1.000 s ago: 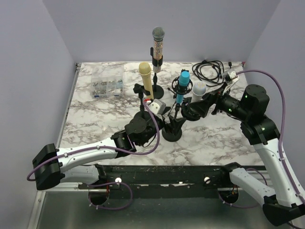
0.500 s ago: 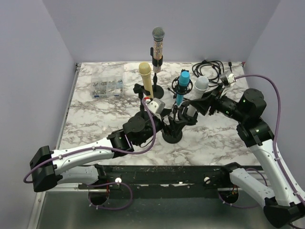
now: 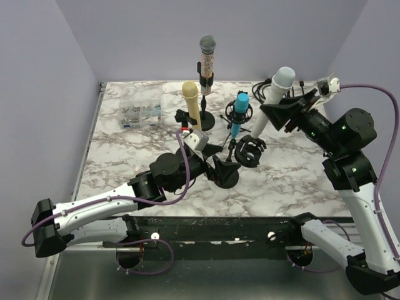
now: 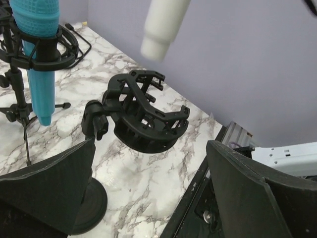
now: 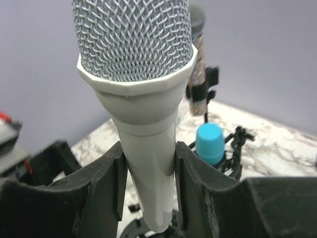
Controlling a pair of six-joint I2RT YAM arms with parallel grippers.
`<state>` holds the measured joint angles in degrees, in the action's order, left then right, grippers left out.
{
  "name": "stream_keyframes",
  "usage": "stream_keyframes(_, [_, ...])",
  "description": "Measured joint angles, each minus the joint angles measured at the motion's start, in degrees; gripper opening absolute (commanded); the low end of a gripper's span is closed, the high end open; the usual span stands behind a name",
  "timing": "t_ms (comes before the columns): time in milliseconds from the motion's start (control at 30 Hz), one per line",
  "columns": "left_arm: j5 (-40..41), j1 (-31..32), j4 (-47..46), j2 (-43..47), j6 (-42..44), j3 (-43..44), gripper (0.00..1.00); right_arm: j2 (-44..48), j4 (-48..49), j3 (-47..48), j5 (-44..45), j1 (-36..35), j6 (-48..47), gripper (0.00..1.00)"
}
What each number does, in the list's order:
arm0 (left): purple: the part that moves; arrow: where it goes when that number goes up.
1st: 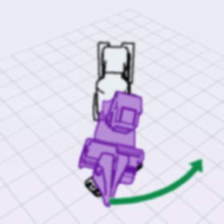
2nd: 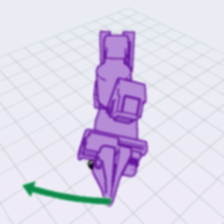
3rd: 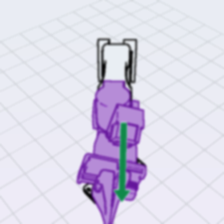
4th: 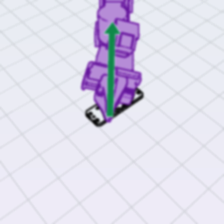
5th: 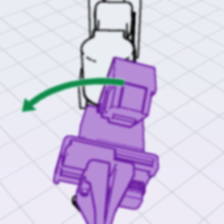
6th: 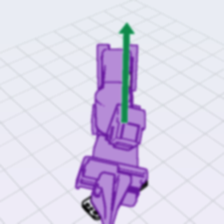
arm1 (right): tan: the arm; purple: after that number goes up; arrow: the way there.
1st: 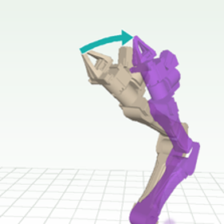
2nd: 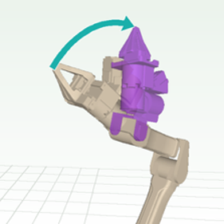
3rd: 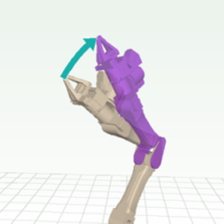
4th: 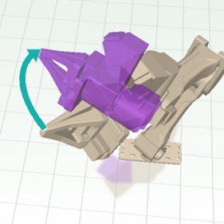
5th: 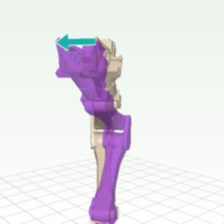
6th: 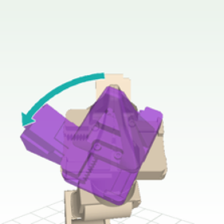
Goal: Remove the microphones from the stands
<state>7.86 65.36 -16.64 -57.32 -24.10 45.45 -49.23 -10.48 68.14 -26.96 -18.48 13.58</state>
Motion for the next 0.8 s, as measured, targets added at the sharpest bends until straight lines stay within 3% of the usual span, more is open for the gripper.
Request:
stream_keyframes(133, [-0.6,0.0,2.8,0.2,-0.3,0.1,0.99,-2.4,-1.6,6.8,13.9,-0.3,3.5,0.05])
stream_keyframes(333, [-0.9,-0.1,6.7,2.9,-0.9,0.1,0.99,-8.2,-5.8,10.4,44.7,-0.3,8.2,0.04])
stream_keyframes(500, [-0.9,-0.2,8.9,5.3,-1.0,0.3,0.99,-21.8,-10.4,12.0,65.2,0.1,12.3,0.01])
stream_keyframes(600, [-0.9,-0.4,10.3,6.3,-1.3,0.4,0.99,-31.4,-12.9,10.7,67.9,2.4,17.1,0.01])
stream_keyframes(800, [-0.9,-0.5,13.5,7.9,-2.7,0.6,0.99,-44.7,-17.1,10.1,64.0,9.8,29.2,0.01])
